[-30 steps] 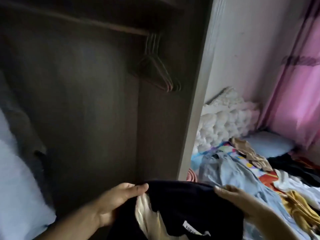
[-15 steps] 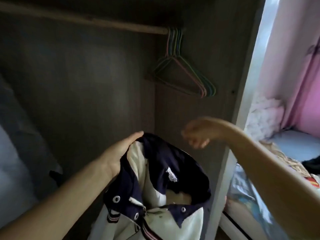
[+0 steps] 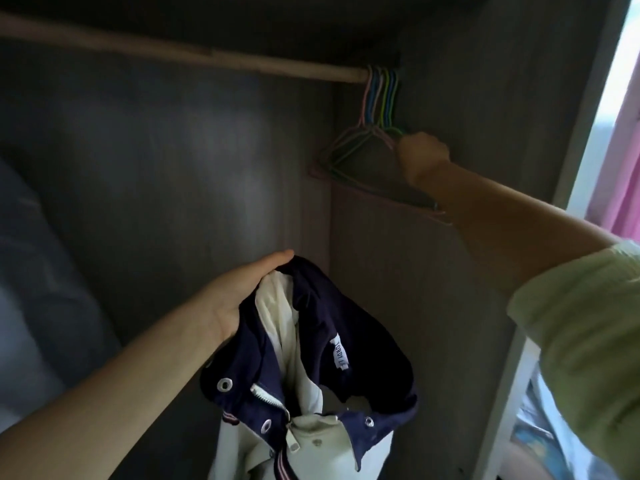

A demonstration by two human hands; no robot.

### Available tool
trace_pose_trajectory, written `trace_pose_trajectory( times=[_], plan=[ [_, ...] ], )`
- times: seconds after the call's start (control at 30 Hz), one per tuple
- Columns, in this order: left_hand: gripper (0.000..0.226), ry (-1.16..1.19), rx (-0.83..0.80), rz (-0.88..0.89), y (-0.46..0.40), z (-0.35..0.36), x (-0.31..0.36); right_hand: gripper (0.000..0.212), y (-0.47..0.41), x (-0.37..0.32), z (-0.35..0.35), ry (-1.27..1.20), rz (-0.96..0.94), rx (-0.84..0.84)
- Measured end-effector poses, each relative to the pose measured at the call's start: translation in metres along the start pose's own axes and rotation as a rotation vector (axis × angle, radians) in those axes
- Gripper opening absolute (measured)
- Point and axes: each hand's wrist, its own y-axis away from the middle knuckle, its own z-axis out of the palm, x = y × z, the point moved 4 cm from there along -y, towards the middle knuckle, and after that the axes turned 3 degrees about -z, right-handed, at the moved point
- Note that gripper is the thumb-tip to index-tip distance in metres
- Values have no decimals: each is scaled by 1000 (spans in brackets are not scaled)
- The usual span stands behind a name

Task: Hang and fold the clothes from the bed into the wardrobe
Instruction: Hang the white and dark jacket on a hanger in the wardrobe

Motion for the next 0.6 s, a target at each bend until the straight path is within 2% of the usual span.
trace_pose_trajectory(
  times=[0.27,0.33,0.43,0.47,0.53,0.6],
  plan=[
    [25,42,-33,-48,7,3,-16,27,10,2,-22,-223,39,171],
    [26,58,-41,-54,11,3,-19,25,28,2,-23,-379,52,253],
    [22,29,-102,-29,22,8,-26,22,97,1,1,-783,74,423],
    [22,-10,-121,-4,28,11,-29,18,128,1,17,-922,98,412],
    [23,-146,-170,24,38,19,-38,8,176,-2,47,-1196,202,271],
    [20,-298,-212,12,50,32,-53,16,204,0,57,-1508,346,119]
  ],
)
